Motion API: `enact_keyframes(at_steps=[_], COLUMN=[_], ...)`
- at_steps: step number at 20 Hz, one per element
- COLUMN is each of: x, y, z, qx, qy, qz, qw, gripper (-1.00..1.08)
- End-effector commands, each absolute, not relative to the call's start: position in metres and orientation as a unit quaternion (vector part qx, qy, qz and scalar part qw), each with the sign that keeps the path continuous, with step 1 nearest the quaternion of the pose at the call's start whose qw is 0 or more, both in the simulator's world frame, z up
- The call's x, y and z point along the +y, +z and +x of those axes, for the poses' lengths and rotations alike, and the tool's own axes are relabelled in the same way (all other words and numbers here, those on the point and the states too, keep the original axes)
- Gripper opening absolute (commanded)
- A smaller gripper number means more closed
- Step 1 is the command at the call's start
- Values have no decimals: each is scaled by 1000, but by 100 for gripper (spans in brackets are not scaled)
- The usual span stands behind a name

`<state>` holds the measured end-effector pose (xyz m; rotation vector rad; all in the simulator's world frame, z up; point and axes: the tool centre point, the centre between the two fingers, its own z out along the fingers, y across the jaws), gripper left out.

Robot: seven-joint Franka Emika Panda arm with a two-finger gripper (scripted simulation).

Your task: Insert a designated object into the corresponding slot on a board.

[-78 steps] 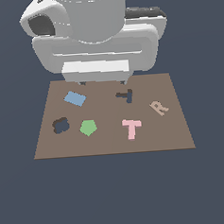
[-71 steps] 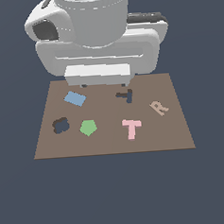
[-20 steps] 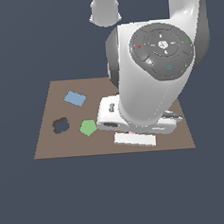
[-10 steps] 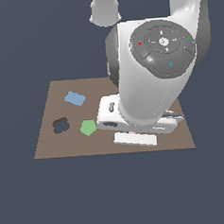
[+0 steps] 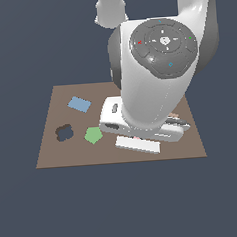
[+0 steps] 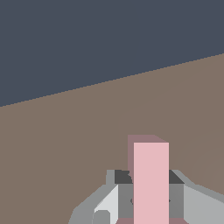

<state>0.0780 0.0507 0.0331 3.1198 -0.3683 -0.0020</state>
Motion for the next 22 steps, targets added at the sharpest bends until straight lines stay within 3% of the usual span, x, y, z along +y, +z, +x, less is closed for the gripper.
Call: enact_keyframes(at_steps=[1, 22], x=[47, 21], y=[34, 37], z=[75, 6], qx=[-141, -503], qy=[0, 0], qz=[990, 865], qw=[0, 0], gripper=[-100, -100])
